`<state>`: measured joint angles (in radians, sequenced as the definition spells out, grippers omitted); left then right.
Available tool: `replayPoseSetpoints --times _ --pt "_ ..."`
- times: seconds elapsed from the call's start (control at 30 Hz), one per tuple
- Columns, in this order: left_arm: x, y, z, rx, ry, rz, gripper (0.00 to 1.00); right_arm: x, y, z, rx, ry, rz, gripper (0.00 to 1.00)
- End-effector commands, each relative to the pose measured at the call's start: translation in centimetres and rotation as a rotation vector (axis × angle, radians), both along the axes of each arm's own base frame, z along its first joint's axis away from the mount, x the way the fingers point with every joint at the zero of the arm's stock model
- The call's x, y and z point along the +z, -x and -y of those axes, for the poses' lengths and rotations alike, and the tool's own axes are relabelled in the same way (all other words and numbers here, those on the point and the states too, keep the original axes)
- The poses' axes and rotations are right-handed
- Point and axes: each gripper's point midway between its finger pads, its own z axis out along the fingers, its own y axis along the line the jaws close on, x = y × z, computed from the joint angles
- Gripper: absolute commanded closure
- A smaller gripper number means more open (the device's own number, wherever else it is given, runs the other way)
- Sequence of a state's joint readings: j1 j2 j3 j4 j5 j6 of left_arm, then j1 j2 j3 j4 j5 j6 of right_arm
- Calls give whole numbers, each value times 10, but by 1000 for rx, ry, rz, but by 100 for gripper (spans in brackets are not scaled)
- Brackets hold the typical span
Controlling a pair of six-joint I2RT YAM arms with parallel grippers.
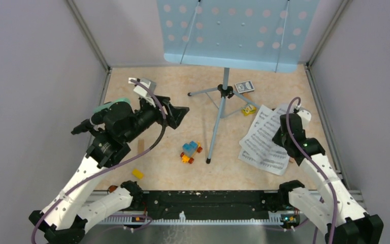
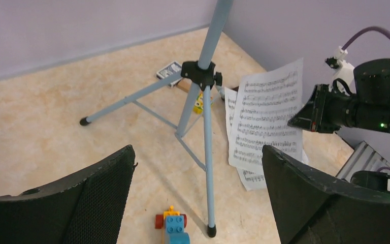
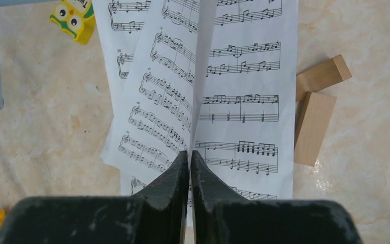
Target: Pack up the instrument practice props
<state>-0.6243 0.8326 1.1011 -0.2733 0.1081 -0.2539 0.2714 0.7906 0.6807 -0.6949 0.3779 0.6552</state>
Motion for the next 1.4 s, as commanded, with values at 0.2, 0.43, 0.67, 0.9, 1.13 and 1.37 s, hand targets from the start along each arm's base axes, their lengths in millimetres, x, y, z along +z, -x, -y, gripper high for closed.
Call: replayPoseSetpoints --times 0.2,0.43,0.67,0.9,1.13,1.37 --pt "-47 3 3 1 17 -134 1 28 -21 1 4 -46 58 45" --pt "-92 -4 7 24 12 -215 1 86 -8 14 -8 0 188 40" --pt "-117 -6 27 -48 73 -233 1 131 -2 -38 307 -144 405 40" --pt "-122 -13 47 -121 142 -182 1 152 -10 -108 447 -649 609 45" --pt "-127 -27 68 -177 134 -79 1 176 -41 -123 370 -971 666 46" --pt "-148 -43 102 -174 63 -25 5 188 -68 -139 401 -1073 655 44"
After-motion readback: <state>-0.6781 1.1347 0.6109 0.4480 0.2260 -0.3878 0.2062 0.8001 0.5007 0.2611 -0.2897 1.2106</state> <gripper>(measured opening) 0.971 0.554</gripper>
